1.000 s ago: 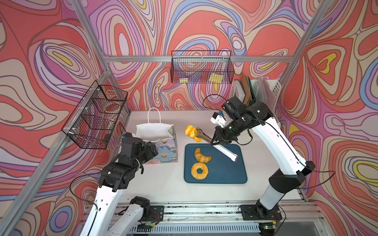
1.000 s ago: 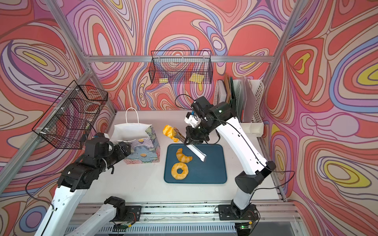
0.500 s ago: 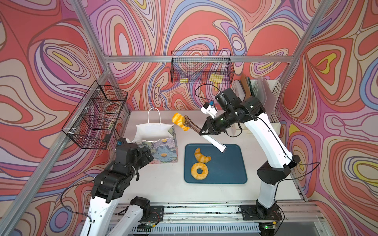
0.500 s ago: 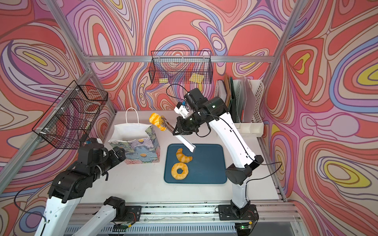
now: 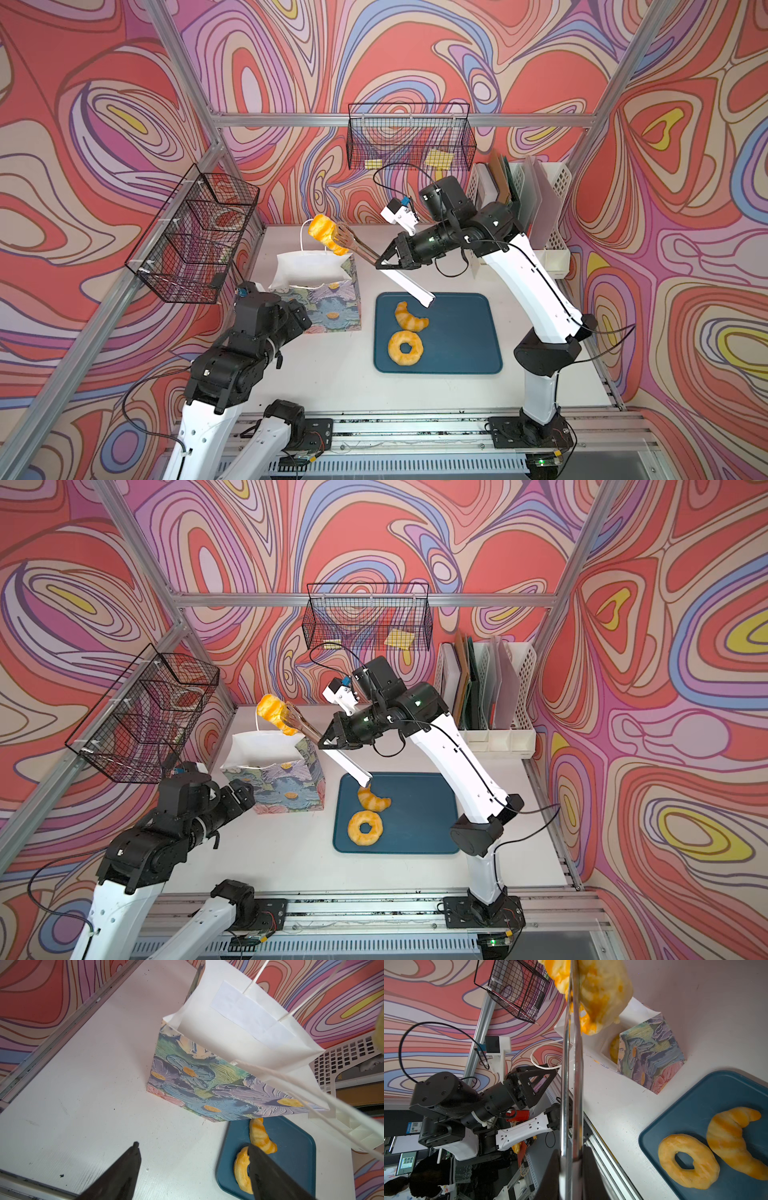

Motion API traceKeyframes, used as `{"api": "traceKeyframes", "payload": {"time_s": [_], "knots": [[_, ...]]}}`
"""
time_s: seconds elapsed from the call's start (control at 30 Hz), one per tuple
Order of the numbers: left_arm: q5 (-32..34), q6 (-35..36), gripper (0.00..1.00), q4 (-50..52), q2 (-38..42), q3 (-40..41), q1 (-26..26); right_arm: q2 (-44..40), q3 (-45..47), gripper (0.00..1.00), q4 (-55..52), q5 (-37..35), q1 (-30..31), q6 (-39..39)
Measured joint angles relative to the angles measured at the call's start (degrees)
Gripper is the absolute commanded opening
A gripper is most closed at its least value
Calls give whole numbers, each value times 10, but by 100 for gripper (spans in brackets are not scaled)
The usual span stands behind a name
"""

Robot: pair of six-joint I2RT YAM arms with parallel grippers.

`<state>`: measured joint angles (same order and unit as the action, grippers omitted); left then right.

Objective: Pack bread into a paper bag
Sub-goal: Place the fake bread in the paper bag.

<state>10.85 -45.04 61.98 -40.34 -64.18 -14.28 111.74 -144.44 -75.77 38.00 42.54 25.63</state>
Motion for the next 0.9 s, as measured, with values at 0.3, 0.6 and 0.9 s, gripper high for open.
{"api": "traceKeyframes", "payload": {"time_s": [0.3, 0.6, 0.9], "knots": [[0, 0, 86, 1, 0, 0, 0, 16, 27, 9, 38, 17, 34, 10], [1, 0, 86, 3, 1, 0, 0, 24, 69, 9, 50, 9, 37, 7], [1, 0, 86, 3, 2, 0, 0, 36, 129, 10, 59, 6, 37, 3]]}}
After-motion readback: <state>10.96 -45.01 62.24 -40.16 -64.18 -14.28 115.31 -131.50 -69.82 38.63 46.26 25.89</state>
